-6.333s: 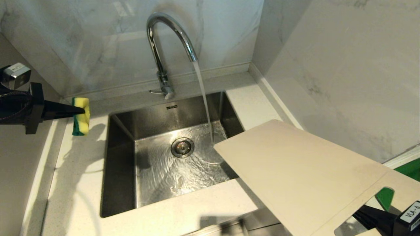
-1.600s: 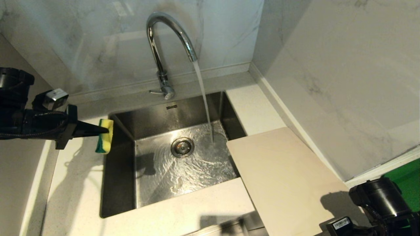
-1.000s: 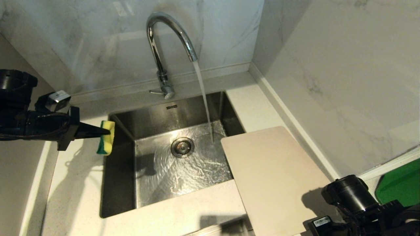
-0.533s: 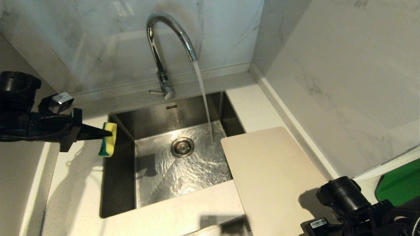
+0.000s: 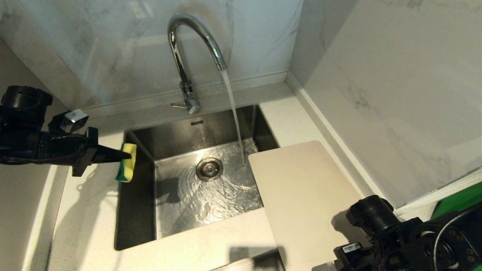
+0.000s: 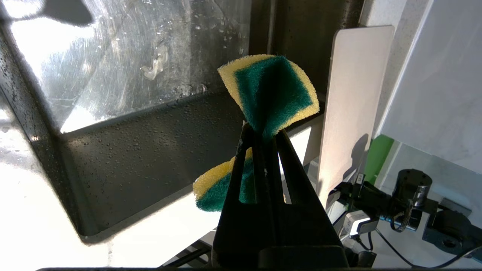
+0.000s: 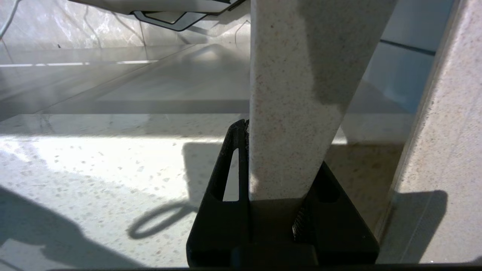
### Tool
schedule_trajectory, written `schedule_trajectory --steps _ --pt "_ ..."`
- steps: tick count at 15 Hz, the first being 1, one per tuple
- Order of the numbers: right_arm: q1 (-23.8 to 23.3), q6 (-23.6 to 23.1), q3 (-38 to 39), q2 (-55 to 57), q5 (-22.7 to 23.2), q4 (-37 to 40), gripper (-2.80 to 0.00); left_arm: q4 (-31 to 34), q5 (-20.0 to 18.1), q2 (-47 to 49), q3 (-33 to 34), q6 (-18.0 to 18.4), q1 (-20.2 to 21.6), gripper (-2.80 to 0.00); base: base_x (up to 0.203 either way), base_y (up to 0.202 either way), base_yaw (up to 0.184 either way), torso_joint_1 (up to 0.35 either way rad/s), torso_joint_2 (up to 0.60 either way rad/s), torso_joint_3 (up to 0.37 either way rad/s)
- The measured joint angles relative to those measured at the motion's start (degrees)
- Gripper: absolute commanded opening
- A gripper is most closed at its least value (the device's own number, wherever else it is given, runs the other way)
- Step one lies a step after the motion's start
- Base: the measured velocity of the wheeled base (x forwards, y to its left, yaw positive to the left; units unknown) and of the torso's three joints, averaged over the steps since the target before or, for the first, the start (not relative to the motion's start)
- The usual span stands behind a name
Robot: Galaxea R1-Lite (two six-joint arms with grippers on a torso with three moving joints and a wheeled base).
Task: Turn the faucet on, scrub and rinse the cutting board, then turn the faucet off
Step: Put down the cutting board
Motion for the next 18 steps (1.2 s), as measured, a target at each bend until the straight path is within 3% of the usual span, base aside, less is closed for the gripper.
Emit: schedule_trajectory --steps 18 --pt "1.49 0.72 -2.83 8.12 1.06 -0.16 -2.80 -0.20 0.08 1.15 -0.06 0.05 0.02 -2.80 0.000 0.000 0.000 0.000 0.00 0.000"
